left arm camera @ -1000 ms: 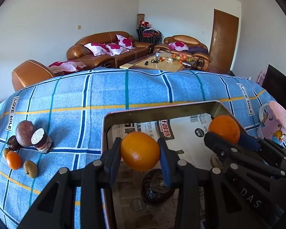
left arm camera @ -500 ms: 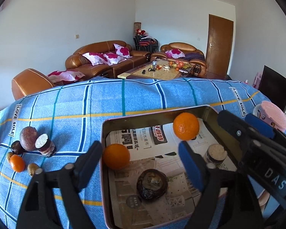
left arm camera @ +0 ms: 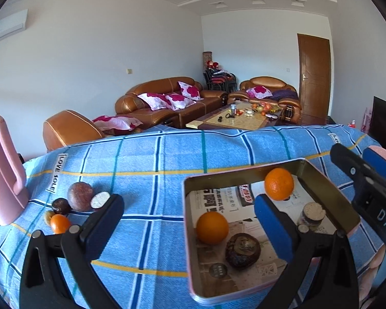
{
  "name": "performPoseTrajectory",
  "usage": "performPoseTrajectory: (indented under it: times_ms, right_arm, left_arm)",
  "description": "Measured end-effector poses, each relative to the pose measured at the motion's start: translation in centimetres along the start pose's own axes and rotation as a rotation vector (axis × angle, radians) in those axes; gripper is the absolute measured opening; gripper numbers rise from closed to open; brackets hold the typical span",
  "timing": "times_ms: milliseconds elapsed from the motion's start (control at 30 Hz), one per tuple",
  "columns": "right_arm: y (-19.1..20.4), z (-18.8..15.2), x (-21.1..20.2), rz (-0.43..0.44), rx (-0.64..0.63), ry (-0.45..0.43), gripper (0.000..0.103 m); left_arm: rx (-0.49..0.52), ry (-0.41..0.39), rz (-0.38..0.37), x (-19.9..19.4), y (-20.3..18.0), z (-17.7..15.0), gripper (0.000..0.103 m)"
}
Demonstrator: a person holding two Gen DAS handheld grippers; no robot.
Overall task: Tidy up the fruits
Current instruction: 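Open the right tool to drop its orange in the box while the left tool drops its orange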
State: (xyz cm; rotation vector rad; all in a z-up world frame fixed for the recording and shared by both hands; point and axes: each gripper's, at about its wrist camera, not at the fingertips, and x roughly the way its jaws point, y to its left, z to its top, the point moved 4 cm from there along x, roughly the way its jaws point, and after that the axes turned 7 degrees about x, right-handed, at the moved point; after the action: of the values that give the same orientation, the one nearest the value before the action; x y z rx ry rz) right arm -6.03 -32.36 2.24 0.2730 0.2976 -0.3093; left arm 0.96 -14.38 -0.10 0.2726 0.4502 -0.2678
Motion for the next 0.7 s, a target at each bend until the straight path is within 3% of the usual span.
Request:
performPoseTrajectory:
  times_ms: [200, 700]
  right_arm:
    - [0.6, -0.1, -0.9, -0.022, -0.033, -0.043, 0.075]
    - [1.9, -1.0, -3.0, -0.063, -0.053, -0.046, 0.075]
  left_arm:
    - [-0.028, -0.008, 0.026, -0.6, 1.6, -0.5, 0.103]
    - [-0.047, 0.007, 0.039, -1.9, 2.9, -1.7, 0.103]
